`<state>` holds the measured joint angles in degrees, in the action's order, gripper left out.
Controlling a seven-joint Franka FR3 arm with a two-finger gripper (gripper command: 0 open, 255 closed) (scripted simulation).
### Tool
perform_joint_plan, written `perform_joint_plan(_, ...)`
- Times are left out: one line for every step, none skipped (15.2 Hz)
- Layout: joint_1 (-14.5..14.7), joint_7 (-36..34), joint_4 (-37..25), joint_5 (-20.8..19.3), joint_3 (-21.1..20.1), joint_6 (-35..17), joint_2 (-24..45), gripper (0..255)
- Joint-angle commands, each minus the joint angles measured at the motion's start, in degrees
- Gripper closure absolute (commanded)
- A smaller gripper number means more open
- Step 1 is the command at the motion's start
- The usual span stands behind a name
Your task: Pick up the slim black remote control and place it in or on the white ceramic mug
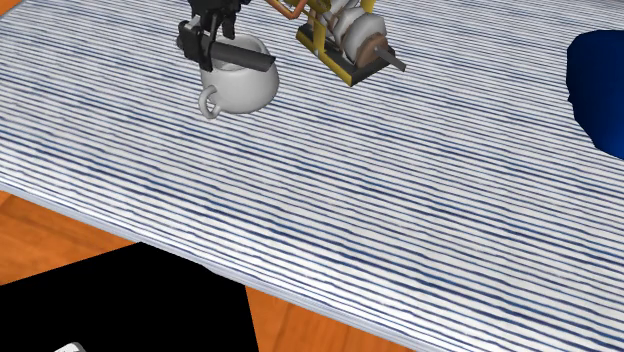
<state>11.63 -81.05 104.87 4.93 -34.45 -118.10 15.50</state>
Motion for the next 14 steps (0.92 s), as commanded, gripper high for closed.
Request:
perform_joint_plan(0.0, 0.0, 0.0, 0.0, 0.0, 0.0, 0.1, 0)
perform_joint_plan(0.0, -0.1, -0.1, 0.0, 0.0, 0.2, 0.0, 0)
perform_joint_plan(-0.3, 0.2, -1.2, 0.3, -0.1, 1.9, -0.7, 0)
perform_joint_plan(-0.6, 0.3, -2.5, 0.6, -0.1, 3.7, -1.3, 0)
perform_joint_plan(-0.9, 0.5, -3.8, 0.9, -0.1, 5.5, -1.8, 0)
perform_joint_plan(-1.1, 0.6, -4.9, 1.0, 0.0, 7.0, -2.2, 0)
perform_joint_plan(-1.1, 0.6, -4.9, 1.0, 0.0, 7.0, -2.2, 0)
perform_joint_plan(-1.1, 0.6, -4.9, 1.0, 0.0, 7.0, -2.2, 0)
perform_joint_plan(-1.1, 0.6, -4.9, 1.0, 0.0, 7.0, -2.2, 0)
perform_joint_plan(-1.1, 0.6, -4.9, 1.0, 0.0, 7.0, -2.2, 0)
perform_joint_plan(-1.1, 0.6, -4.9, 1.0, 0.0, 7.0, -2.2, 0)
perform_joint_plan(-1.1, 0.6, -4.9, 1.0, 0.0, 7.0, -2.2, 0)
perform_joint_plan(-1.1, 0.6, -4.9, 1.0, 0.0, 7.0, -2.2, 0)
perform_joint_plan(-1.1, 0.6, -4.9, 1.0, 0.0, 7.0, -2.2, 0)
